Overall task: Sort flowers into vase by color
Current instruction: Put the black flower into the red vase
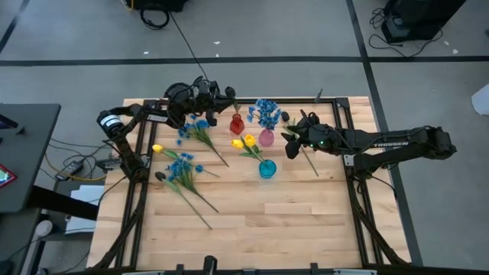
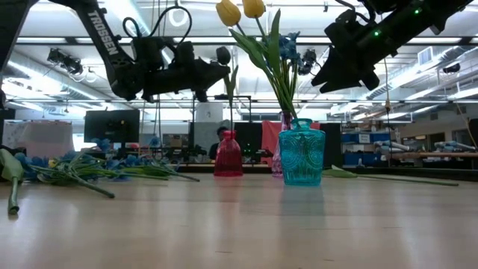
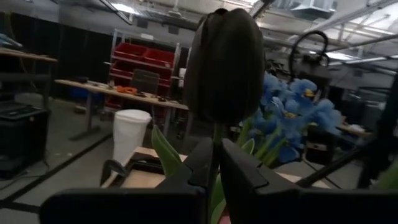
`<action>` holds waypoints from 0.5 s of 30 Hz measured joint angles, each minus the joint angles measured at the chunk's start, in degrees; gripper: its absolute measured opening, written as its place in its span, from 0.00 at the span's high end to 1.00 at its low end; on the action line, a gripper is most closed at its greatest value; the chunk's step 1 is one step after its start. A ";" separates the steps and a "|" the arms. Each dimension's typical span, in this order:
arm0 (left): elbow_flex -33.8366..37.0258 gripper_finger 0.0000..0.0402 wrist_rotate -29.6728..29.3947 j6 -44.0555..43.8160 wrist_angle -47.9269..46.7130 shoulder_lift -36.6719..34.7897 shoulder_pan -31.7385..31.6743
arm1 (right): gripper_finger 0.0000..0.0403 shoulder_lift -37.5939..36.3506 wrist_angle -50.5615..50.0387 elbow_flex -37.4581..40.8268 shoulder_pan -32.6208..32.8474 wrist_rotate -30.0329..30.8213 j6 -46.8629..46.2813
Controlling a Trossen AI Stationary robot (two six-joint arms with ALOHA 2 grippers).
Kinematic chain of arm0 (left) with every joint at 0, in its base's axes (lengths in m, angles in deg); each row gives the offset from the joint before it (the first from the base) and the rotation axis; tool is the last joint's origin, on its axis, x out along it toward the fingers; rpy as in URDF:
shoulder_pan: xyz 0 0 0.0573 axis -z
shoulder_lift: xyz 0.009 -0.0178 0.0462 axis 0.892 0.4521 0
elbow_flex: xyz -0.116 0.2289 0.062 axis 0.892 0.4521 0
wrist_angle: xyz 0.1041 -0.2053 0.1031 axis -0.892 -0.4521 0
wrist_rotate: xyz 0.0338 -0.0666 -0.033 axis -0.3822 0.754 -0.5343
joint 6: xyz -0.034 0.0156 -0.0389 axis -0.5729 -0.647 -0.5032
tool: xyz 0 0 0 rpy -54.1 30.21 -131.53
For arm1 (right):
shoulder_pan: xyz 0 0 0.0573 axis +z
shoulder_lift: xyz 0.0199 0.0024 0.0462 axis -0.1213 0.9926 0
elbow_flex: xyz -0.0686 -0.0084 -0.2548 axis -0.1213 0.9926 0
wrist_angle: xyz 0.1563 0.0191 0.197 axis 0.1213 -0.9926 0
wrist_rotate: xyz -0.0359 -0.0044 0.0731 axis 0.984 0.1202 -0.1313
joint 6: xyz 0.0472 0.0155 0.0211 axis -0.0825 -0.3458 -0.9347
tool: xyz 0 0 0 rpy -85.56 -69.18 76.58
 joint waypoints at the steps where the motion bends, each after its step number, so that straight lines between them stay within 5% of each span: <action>1: -0.02 0.92 0.12 0.00 0.01 0.00 0.00 | 0.51 0.00 0.02 0.00 0.00 0.00 -0.01; 15: 0.00 0.54 3.56 1.98 -0.51 -0.81 -2.03 | 0.51 0.00 -1.00 0.00 -0.38 -1.17 -0.55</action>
